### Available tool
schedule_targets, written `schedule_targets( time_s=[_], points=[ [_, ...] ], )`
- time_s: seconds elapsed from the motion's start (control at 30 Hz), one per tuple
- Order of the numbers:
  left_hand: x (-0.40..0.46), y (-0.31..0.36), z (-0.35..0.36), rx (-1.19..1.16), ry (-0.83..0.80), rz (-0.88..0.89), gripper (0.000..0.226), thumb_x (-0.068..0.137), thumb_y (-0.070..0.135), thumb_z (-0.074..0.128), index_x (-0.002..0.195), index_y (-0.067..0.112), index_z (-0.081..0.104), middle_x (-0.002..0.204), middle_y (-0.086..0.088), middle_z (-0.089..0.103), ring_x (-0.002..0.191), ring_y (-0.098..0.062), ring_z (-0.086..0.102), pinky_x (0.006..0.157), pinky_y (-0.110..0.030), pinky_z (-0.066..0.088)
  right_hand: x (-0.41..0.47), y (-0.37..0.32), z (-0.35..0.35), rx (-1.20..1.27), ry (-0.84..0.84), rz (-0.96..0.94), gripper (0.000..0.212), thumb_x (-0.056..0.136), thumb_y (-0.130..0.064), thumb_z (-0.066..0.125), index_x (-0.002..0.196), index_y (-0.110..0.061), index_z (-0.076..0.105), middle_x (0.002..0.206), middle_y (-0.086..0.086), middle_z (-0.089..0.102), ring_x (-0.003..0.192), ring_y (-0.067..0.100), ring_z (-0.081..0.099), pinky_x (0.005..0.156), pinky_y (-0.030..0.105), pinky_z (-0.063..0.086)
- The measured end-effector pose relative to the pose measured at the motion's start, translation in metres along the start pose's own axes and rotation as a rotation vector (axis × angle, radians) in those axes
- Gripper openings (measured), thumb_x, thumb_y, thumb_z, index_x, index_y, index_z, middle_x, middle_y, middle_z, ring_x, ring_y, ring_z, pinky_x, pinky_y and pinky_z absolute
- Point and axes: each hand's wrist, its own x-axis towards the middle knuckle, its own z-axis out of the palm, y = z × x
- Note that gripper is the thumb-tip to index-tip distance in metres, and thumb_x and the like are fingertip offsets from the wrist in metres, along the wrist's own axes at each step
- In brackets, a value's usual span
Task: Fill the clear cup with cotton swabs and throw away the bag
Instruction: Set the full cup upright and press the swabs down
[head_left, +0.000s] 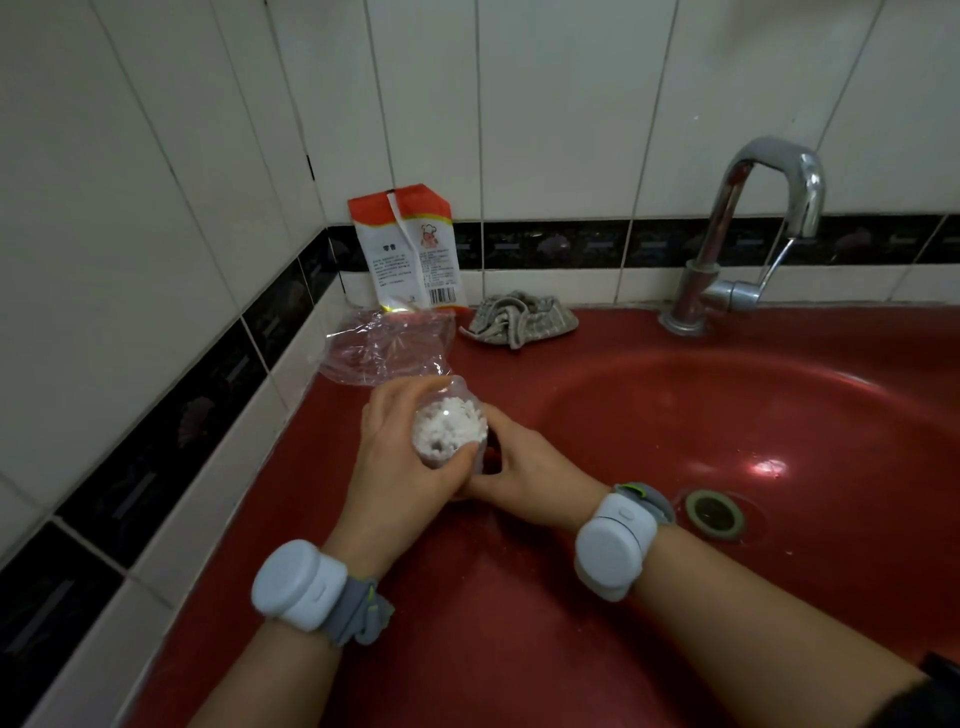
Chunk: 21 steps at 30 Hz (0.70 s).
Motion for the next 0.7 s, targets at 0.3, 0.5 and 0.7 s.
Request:
schedule_targets(
  time_s=[0.3,0.5,0.7],
  points=[
    [0.010,-0.003,-0.015,-0.304,0.035,-0.249,0.062,0.057,0.040,0.078,0.114,0.039,0.054,0.125,0.001,0.050,0.110,-0.005,0.056,0.098,-0.019,0.043,-0.002,-0.011,0.000,0.295,0.087,-0.061,0.068,0.075,-0.023,0.076,0.134,-0.023,0.043,0.129,0.001,0.054,0.116,0.013,0.056,0.096,0.032,0.049],
    [0.012,0.002,-0.023,-0.593,-0.063,-0.296,0.062,0.062,0.015,0.080,0.117,0.022,0.053,0.112,-0.001,0.066,0.097,-0.007,0.066,0.079,-0.017,0.052,0.000,-0.016,-0.006,0.226,0.059,-0.068,0.074,0.074,-0.042,0.067,0.141,-0.029,0.036,0.134,0.005,0.047,0.123,0.016,0.049,0.105,0.038,0.041],
    [0.007,0.016,-0.009,-0.617,0.100,-0.299,0.065,0.071,0.030,0.068,0.129,0.015,0.043,0.115,0.002,0.061,0.096,0.002,0.062,0.078,-0.012,0.048,0.004,-0.034,0.000,0.234,0.151,-0.095,0.043,0.081,-0.053,0.054,0.122,-0.039,0.050,0.122,-0.007,0.059,0.115,0.013,0.055,0.102,0.045,0.041]
  ],
)
